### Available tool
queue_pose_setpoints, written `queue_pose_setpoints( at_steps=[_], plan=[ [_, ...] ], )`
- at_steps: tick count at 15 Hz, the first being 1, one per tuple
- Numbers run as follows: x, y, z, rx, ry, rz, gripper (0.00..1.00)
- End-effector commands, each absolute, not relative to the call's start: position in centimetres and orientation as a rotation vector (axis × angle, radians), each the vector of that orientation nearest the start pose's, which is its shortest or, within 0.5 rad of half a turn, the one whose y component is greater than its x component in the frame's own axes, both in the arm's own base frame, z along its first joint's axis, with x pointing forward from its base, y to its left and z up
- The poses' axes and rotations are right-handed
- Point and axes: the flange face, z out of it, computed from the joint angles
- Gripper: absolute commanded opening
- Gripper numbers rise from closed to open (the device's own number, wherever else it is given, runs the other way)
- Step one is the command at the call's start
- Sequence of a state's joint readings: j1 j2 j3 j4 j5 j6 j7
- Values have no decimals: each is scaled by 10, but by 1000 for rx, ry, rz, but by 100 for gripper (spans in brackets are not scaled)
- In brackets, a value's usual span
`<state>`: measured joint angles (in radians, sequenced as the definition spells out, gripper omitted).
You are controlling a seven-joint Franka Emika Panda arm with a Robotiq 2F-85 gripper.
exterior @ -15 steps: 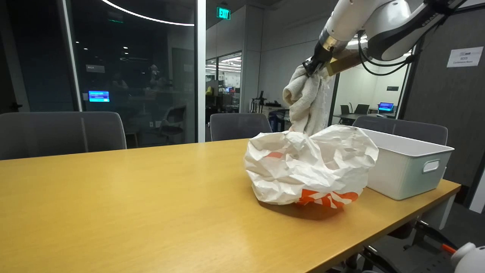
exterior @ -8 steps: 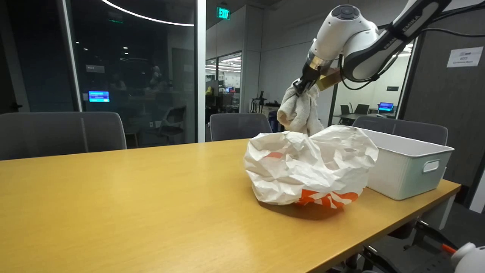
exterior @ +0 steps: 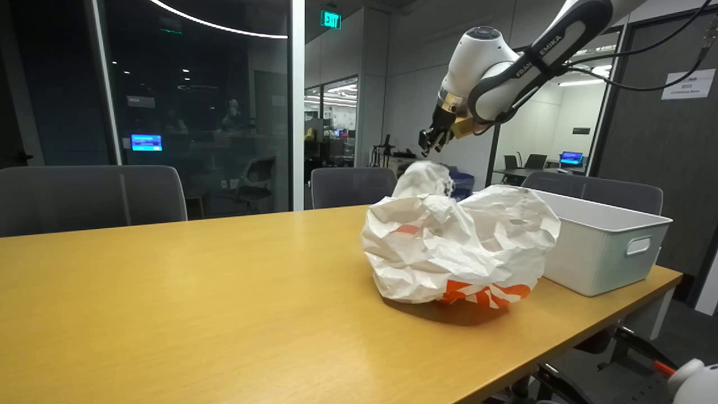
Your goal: Put the white towel and the peach shirt on the table, the moose toy and the yellow container in the plastic bag
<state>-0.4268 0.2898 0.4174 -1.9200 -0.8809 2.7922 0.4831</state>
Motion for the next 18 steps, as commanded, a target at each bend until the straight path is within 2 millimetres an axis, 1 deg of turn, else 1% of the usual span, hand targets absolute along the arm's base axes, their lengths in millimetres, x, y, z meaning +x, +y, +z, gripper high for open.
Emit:
queue_pose_setpoints(
  at_steps=[1,2,3,4,7,8,10,11,12,14,16,18],
  plan=[
    [662,-3,426,-3221,-259,-1055,86],
    [661,-9,429,-3242,-194,-1027,95],
    [656,-20,437,-3249,-119,-1020,99],
    [653,-33,441,-3252,-29,-1010,100],
    [633,-88,445,-3231,299,-895,100],
    [625,-109,444,-3217,401,-852,100],
    [609,-150,435,-3185,582,-768,100],
    [601,-170,428,-3164,660,-725,100],
    [593,-189,418,-3141,733,-690,100],
    [579,-221,399,-3101,846,-650,100],
    [567,-246,382,-3065,947,-595,100],
    [557,-261,368,-3034,1012,-537,100]
  ],
)
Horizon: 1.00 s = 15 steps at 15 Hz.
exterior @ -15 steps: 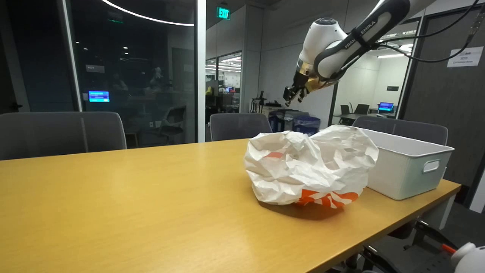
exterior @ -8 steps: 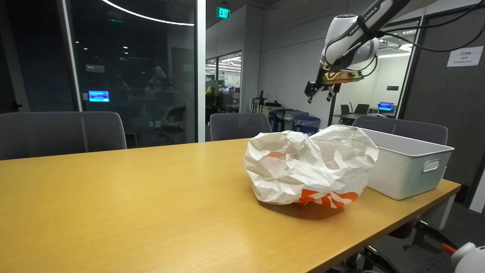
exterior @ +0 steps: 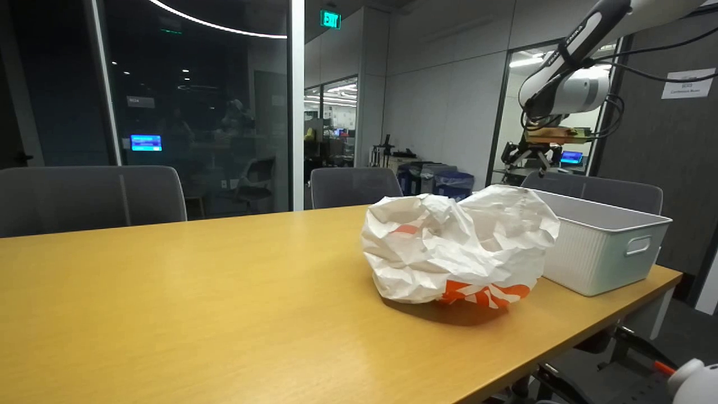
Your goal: Put the white towel and the peach shirt on the table, the moose toy and the yellow container in the plastic bag
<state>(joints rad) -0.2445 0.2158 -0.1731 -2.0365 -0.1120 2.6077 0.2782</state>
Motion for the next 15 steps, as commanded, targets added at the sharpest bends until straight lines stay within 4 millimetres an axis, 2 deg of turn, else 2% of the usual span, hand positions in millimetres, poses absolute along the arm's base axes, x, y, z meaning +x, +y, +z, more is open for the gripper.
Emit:
queue_pose_setpoints(
  at_steps=[1,5,12,15],
  plan=[
    [555,-266,359,-3017,1033,-501,100],
    [550,-275,329,-2944,1103,-387,100],
    [545,-308,275,-2951,1225,-265,100],
    [550,-321,260,-2988,1221,-296,100]
  ],
)
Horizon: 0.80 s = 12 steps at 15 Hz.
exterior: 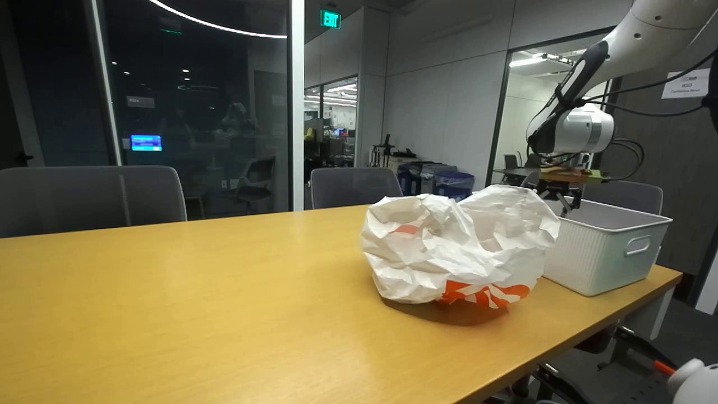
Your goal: Put the white towel and the peach shirt on the table, the moose toy and the yellow container in the plastic bag
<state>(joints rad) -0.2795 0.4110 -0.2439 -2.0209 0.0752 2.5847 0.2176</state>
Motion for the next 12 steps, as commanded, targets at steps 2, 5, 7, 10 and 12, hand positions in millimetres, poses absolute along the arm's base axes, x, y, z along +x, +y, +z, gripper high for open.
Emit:
queue_pose_setpoints(
  at_steps=[2,5,7,10,12],
  plan=[
    [556,-328,253,-3014,1203,-347,100],
    [561,-333,246,-3035,1193,-404,66],
    [562,-333,244,-3027,1191,-418,50],
    [563,-334,245,-3019,1211,-424,27],
    [560,-334,247,-3007,1235,-395,11]
  ],
)
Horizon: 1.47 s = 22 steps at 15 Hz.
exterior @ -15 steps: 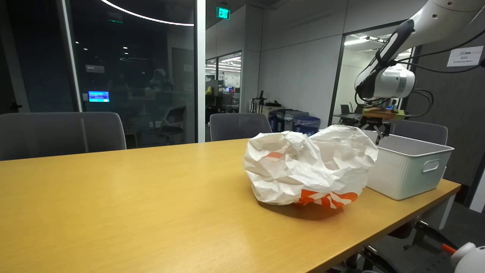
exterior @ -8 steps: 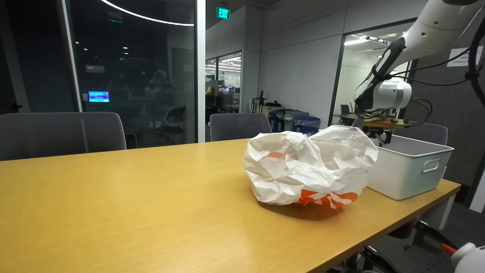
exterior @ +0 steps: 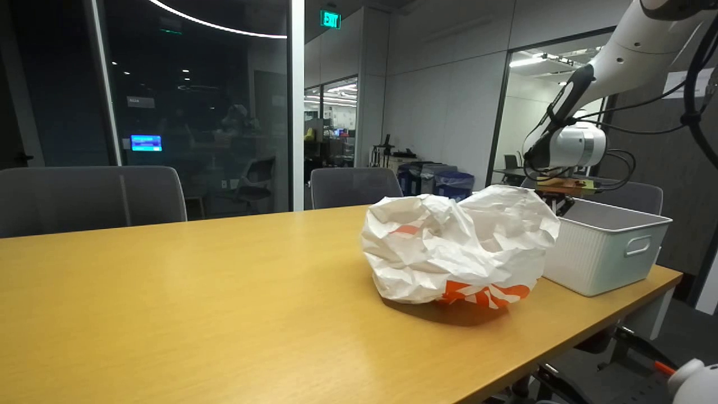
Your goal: Put the white towel and the peach shirt on the table, the moose toy and the yellow container in the plastic bag
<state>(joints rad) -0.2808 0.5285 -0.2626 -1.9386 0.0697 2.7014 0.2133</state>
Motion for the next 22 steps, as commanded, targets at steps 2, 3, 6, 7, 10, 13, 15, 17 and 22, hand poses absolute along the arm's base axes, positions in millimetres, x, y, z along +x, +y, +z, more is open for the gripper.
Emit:
queue_pose_setpoints(
  at_steps=[2,3,6,7,10,13,15,17,22],
  plan=[
    [557,-335,250,-2992,1259,-358,3],
    [555,-334,252,-2989,1265,-350,1],
    [548,-328,268,-2980,1279,-331,4],
    [545,-324,278,-2978,1283,-338,5],
    [535,-308,314,-3001,1286,-426,5],
    [525,-279,354,-3058,1274,-553,5],
    [520,-255,381,-3085,1264,-646,5],
    [515,-230,406,-3097,1269,-761,4],
    [502,-179,475,-3082,1301,-1174,4]
  ],
)
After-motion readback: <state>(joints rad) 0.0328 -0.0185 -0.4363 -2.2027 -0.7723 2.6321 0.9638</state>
